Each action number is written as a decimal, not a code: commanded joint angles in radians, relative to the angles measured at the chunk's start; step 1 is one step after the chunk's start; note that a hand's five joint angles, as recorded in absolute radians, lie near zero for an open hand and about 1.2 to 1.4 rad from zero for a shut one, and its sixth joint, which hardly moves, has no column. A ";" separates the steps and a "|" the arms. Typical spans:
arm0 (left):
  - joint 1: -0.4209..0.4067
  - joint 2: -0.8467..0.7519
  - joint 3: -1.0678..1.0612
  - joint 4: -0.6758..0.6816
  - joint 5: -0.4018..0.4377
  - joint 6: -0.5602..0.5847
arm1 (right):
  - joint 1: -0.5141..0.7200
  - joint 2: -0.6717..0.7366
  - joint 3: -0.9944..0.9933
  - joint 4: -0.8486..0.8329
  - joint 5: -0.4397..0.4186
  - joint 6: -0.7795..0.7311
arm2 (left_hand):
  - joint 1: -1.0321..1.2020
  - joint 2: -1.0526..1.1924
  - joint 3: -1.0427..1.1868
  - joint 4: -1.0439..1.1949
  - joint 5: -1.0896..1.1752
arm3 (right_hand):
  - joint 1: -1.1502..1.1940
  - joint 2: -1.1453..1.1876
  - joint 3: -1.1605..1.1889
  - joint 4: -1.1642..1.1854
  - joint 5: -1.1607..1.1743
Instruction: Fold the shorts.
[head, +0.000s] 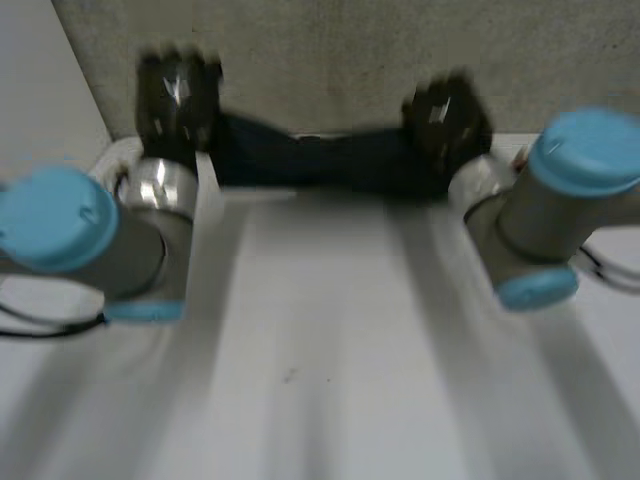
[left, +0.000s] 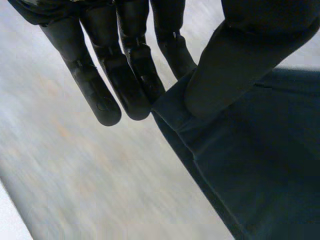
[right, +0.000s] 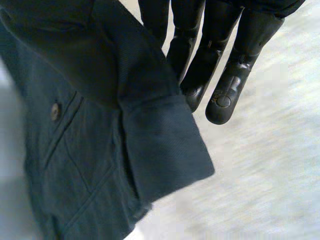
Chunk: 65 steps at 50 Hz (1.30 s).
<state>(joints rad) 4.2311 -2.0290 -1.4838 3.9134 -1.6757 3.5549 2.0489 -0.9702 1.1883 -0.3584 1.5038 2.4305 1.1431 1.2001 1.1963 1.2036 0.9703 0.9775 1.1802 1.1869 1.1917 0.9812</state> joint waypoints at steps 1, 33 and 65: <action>-0.016 -0.059 -0.144 -0.199 -0.002 0.007 | 0.004 0.100 0.111 0.053 -0.004 -0.034 | 0.253 0.196 0.200 0.193 0.251 | 0.419 0.216 0.209 0.205 0.241; -0.102 0.722 -0.529 -1.022 0.022 0.085 | -0.003 -0.518 0.540 0.970 -0.071 -0.165 | 0.253 0.196 0.200 0.193 0.251 | 0.419 0.216 0.209 0.205 0.241; -0.111 -0.474 0.483 -0.147 0.045 0.148 | -0.105 -0.052 0.257 0.182 0.108 -0.102 | 0.253 0.196 0.200 0.193 0.251 | 0.419 0.216 0.209 0.205 0.241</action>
<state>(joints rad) 4.1253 -2.3162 -1.2005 3.7620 -1.6609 3.6948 1.9435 -1.1279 1.4991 -0.0158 1.6108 2.3377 1.1431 1.2001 1.1964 1.2037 0.9703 0.9775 1.1802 1.1869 1.1918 0.9813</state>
